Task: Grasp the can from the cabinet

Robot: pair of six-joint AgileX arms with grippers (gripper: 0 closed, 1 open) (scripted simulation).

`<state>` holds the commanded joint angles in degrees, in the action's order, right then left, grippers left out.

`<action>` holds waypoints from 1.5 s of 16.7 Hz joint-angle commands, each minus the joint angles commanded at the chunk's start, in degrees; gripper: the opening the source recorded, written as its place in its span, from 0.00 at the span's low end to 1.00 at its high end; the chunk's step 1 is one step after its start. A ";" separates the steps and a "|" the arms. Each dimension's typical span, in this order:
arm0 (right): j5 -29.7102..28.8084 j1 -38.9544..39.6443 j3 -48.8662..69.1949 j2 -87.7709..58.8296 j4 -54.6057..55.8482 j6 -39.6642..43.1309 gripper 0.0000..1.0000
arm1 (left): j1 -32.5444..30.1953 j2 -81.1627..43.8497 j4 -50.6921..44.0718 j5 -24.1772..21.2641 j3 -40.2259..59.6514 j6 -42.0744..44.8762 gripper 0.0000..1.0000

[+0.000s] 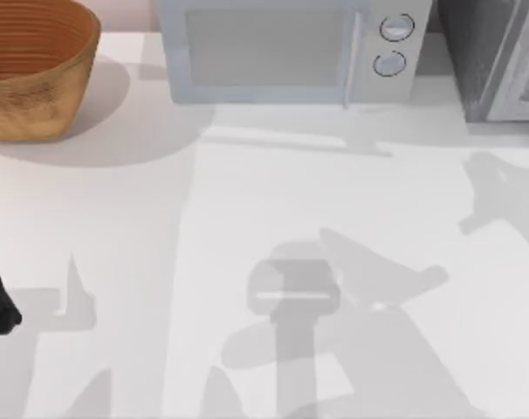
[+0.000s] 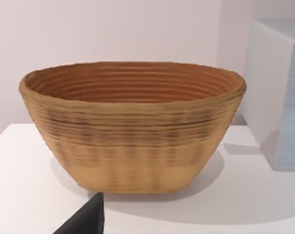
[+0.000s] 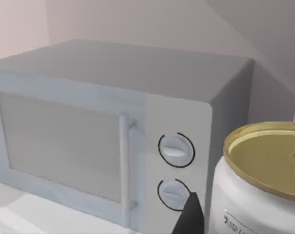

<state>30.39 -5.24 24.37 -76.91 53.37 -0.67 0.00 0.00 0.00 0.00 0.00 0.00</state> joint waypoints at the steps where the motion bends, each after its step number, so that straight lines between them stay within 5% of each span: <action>1: 1.19 -0.13 0.80 -2.89 1.86 -0.05 0.00 | 0.00 0.00 0.00 0.00 0.00 0.00 1.00; 18: 20.00 -3.76 15.71 -51.20 34.91 -0.72 0.00 | 0.00 0.00 0.00 0.00 0.00 0.00 1.00; 25: 21.53 -4.25 17.28 -55.28 38.14 -0.55 0.00 | 0.00 0.00 0.00 0.00 0.00 0.00 1.00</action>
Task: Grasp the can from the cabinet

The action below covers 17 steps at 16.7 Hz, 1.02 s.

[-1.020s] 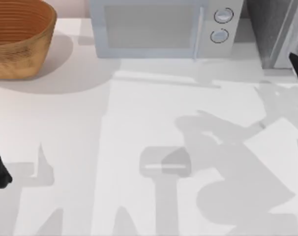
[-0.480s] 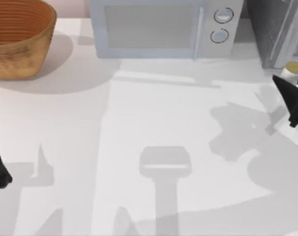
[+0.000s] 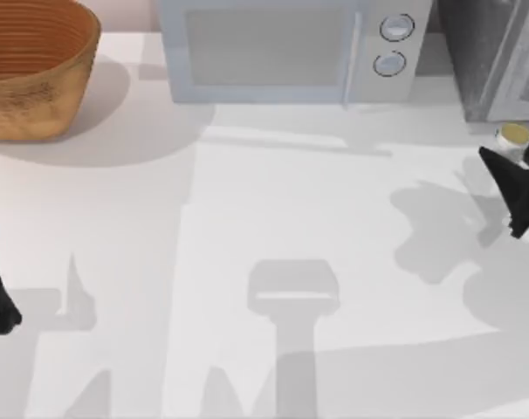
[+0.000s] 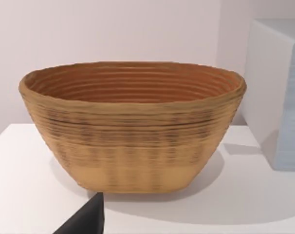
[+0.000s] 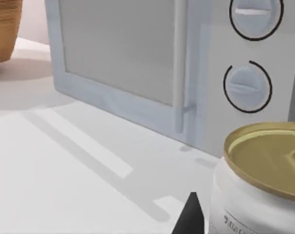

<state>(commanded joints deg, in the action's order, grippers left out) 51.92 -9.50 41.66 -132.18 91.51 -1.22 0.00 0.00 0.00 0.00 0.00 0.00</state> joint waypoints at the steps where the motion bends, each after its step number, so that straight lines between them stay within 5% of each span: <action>1: 0.00 0.00 0.00 0.00 0.00 0.00 0.00 | 0.00 0.00 0.00 0.00 0.00 0.00 1.00; 12: -3.25 3.23 4.02 -2.45 -1.71 0.13 0.00 | 0.00 0.00 0.00 0.00 0.00 0.00 1.00; 17: -3.25 3.23 4.02 -2.45 -1.71 0.13 0.38 | 0.00 0.00 0.00 0.00 0.00 0.00 1.00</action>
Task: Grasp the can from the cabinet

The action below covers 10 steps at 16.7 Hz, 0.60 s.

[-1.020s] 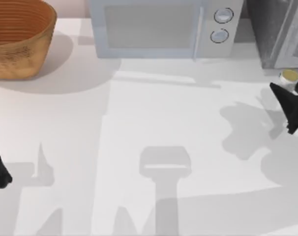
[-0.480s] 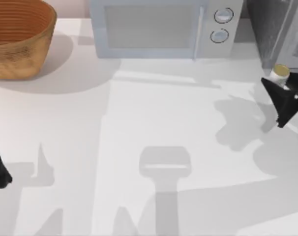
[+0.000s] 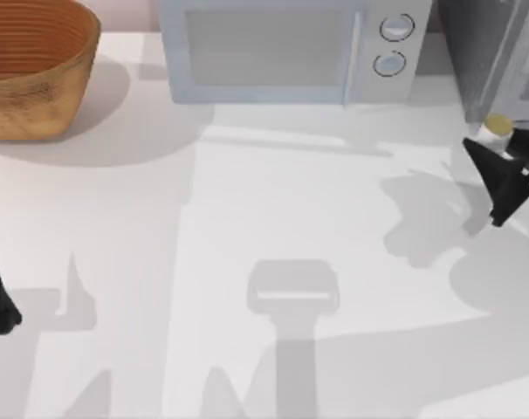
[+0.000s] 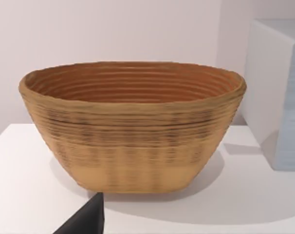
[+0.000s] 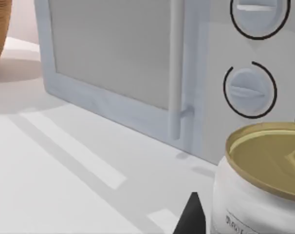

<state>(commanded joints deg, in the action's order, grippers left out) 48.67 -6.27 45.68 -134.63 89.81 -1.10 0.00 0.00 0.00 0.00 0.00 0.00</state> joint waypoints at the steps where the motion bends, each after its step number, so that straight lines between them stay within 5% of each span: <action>1: 0.00 0.00 0.00 0.00 0.00 0.00 0.45 | 0.00 0.00 0.00 0.00 0.00 0.00 1.00; 8: 0.00 0.00 0.00 0.00 0.00 0.00 0.98 | 0.00 0.00 0.00 0.00 0.00 0.00 1.00; 10: 0.00 0.00 0.00 0.00 0.00 0.00 1.00 | 0.00 0.00 0.00 0.00 0.00 0.00 1.00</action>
